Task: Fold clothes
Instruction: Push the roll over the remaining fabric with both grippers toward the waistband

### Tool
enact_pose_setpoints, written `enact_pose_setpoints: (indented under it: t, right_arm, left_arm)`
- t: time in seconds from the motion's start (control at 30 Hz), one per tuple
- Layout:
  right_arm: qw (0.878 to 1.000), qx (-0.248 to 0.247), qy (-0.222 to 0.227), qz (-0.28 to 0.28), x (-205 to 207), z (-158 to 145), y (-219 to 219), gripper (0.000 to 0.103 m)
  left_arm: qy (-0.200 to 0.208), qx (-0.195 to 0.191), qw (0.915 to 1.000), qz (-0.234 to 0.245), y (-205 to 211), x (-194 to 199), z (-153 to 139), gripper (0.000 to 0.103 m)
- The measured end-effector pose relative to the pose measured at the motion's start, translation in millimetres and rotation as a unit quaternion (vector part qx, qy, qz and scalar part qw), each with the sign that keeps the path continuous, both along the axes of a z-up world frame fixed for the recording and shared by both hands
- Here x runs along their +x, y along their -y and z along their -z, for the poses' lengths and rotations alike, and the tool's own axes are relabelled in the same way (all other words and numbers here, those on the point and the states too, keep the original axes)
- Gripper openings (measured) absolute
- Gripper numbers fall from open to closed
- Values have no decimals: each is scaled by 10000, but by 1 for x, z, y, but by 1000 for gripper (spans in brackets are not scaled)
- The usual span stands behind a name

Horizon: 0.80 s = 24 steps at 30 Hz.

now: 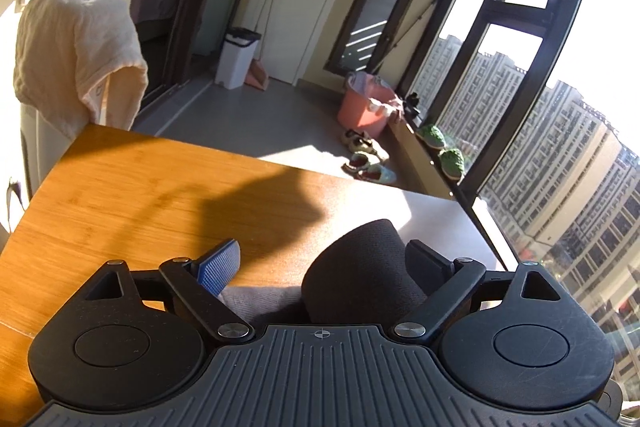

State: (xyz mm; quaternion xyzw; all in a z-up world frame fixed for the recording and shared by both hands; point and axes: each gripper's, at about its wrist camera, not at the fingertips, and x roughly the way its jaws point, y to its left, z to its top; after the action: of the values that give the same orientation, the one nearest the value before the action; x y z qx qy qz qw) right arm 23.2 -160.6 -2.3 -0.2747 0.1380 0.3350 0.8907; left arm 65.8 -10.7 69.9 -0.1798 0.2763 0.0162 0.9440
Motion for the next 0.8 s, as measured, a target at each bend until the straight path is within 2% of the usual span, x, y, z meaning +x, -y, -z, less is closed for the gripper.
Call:
enact_pose_setpoints:
  t: [0.07, 0.13, 0.2, 0.3, 0.47, 0.5, 0.57, 0.7, 0.8]
  right_arm:
    - [9995, 241, -211, 52, 5, -4, 5, 48]
    - [9958, 709, -575, 97, 11, -12, 14, 58]
    - [9878, 1214, -955, 190, 18, -18, 22, 80]
    - [9701, 1804, -1559, 462, 33, -21, 22, 86]
    - [9469, 2113, -2273, 842, 56, 4, 10, 85]
    - [9432, 2185, -2360, 832, 58, 5, 12, 73]
    - [9370, 2302, -2499, 808, 60, 5, 16, 63]
    - [9506, 2080, -2167, 783, 52, 0, 21, 54]
    - [9695, 1664, -1580, 866, 48, -3, 21, 53]
  left_arm:
    - [-134, 287, 9995, 75, 8, 5, 6, 94]
    - [-264, 454, 9985, 130, 12, 11, 14, 94]
    - [-307, 400, 9987, 125, 9, 13, 19, 94]
    - [-319, 346, 9988, 93, 5, 11, 21, 94]
    - [-363, 200, 9991, 55, -1, 5, 23, 94]
    - [-376, 181, 9991, 55, -2, 5, 23, 94]
    - [-399, 182, 9990, 49, -4, 4, 23, 94]
    - [-433, 151, 9989, 2, -7, 5, 23, 95]
    - [-421, 78, 9991, -3, -4, 8, 22, 95]
